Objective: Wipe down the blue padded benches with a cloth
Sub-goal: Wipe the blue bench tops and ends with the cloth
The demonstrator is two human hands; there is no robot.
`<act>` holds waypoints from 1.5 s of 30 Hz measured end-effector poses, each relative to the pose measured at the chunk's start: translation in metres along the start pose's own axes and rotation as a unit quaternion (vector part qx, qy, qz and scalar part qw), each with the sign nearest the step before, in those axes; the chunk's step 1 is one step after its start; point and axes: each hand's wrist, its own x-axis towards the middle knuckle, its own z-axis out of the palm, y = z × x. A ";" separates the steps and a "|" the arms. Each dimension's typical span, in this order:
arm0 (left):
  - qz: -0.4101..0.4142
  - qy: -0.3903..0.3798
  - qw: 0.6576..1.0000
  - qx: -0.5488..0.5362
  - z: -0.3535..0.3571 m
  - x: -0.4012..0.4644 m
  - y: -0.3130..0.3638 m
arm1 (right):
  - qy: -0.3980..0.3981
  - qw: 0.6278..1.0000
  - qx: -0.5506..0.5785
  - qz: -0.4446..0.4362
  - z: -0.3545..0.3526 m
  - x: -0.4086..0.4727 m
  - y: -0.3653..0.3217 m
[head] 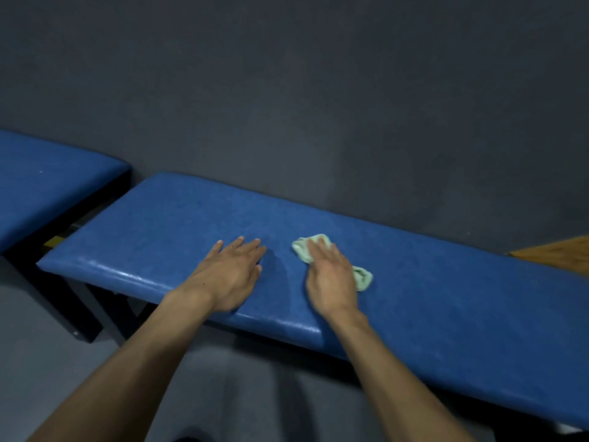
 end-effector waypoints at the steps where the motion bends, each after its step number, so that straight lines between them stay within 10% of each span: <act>1: -0.003 0.000 1.000 0.002 0.000 0.000 0.001 | -0.023 0.999 -0.005 -0.023 0.007 -0.001 -0.013; 5: -0.005 -0.007 1.000 0.010 0.000 0.000 0.003 | -0.051 0.992 0.000 -0.117 -0.005 -0.002 0.011; 12: -0.010 -0.006 1.000 0.013 -0.001 -0.006 -0.001 | -0.006 0.999 -0.014 0.044 -0.052 -0.025 0.116; 22: -0.013 0.002 1.000 0.003 -0.005 -0.004 0.003 | -0.016 0.997 -0.014 -0.074 0.014 -0.034 -0.040; 27: -0.008 0.002 1.000 0.008 -0.004 -0.004 0.011 | -0.038 0.987 -0.011 -0.159 -0.012 -0.053 0.016; 32: -0.011 0.001 1.000 0.012 -0.005 -0.009 0.010 | 0.000 1.000 -0.022 -0.010 -0.042 -0.069 0.084; 37: -0.011 0.004 1.000 0.009 -0.006 -0.012 0.009 | 0.032 0.996 -0.070 0.045 -0.006 -0.065 0.013; 45: -0.015 -0.007 1.000 0.010 -0.007 -0.017 0.007 | -0.011 0.990 -0.055 -0.133 0.014 -0.082 -0.045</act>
